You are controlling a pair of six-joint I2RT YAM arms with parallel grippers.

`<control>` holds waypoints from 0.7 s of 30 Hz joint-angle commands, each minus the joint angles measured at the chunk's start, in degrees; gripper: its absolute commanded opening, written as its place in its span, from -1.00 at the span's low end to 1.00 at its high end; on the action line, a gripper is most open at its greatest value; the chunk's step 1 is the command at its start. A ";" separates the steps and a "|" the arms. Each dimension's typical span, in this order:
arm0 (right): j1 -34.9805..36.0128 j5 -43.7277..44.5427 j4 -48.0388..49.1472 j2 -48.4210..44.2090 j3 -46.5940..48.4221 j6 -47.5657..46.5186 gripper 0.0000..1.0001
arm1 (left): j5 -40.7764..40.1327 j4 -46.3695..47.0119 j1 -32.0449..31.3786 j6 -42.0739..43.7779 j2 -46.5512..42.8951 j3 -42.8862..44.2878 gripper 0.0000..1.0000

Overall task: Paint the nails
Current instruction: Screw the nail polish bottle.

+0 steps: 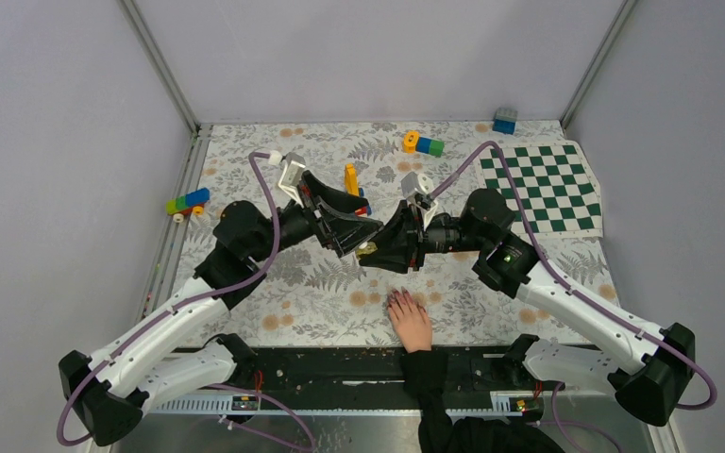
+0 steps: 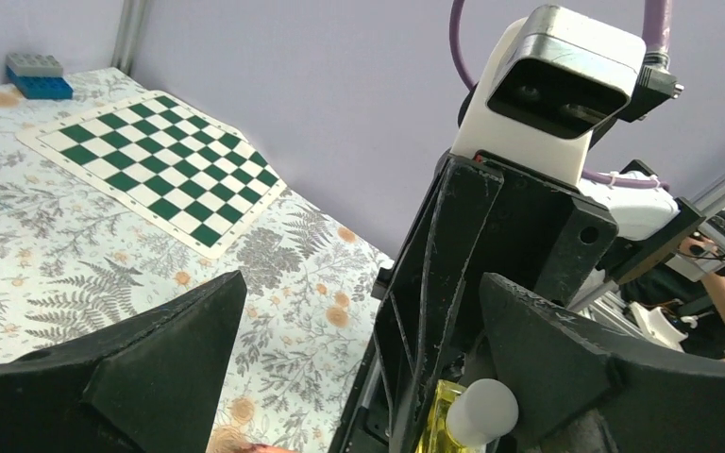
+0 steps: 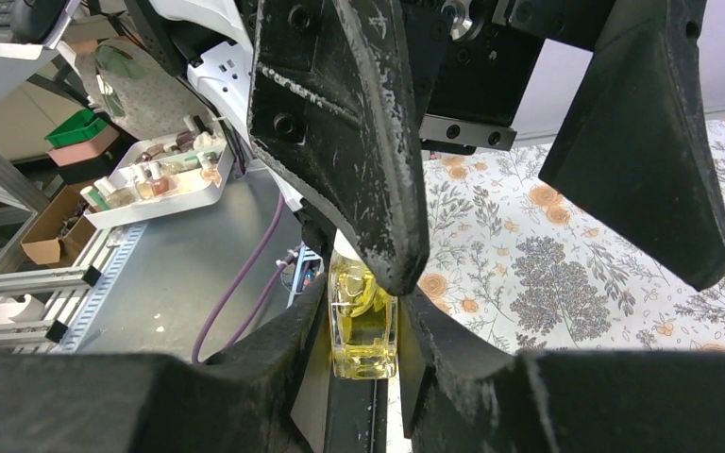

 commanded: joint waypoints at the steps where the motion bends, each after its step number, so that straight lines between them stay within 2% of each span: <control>1: 0.51 -1.19 3.12 -1.07 0.13 0.23 -1.00 | -2.87 0.48 0.28 3.36 -1.15 2.86 0.97; 13: 0.50 2.59 0.54 -0.79 0.08 -1.60 -1.00 | -0.13 1.47 0.33 2.44 -1.62 3.67 0.97; 21: 0.54 12.43 -2.83 -1.47 -0.39 -4.43 -1.00 | -4.70 -3.69 0.28 2.63 -3.51 4.27 0.97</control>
